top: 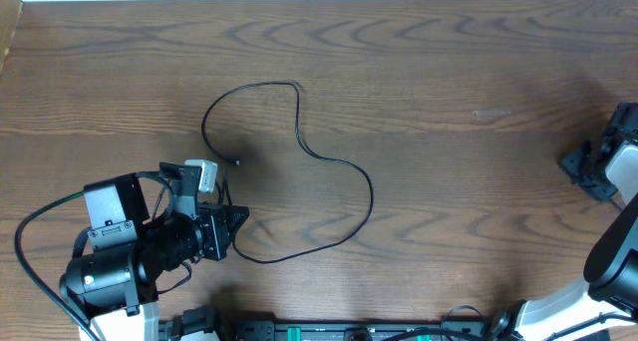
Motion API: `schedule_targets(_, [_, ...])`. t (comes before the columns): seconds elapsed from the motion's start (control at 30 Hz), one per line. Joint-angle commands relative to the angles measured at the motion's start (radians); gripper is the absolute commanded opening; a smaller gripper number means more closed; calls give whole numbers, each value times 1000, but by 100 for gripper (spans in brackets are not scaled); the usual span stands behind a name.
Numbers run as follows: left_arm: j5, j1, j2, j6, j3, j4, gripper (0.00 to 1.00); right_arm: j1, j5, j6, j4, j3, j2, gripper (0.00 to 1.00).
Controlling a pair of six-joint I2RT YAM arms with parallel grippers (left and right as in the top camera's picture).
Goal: Untangle cables
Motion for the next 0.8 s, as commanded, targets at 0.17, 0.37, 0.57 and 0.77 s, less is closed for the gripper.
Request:
schedule_targets(0.17, [5, -2, -1, 7, -10, 0, 8, -15, 140, -189, 23, 0, 6, 64])
schedule_targets(0.37, [5, -2, -1, 7, -10, -1, 8, -17, 140, -189, 20, -1, 8, 50])
schedule_targets(0.57, [5, -2, -1, 7, -10, -2, 8, -29, 140, -189, 21, -7, 27, 40])
schedule_targets(0.77, [5, -2, -1, 7, -10, -8, 8, -31, 139, -189, 26, -8, 57, 41])
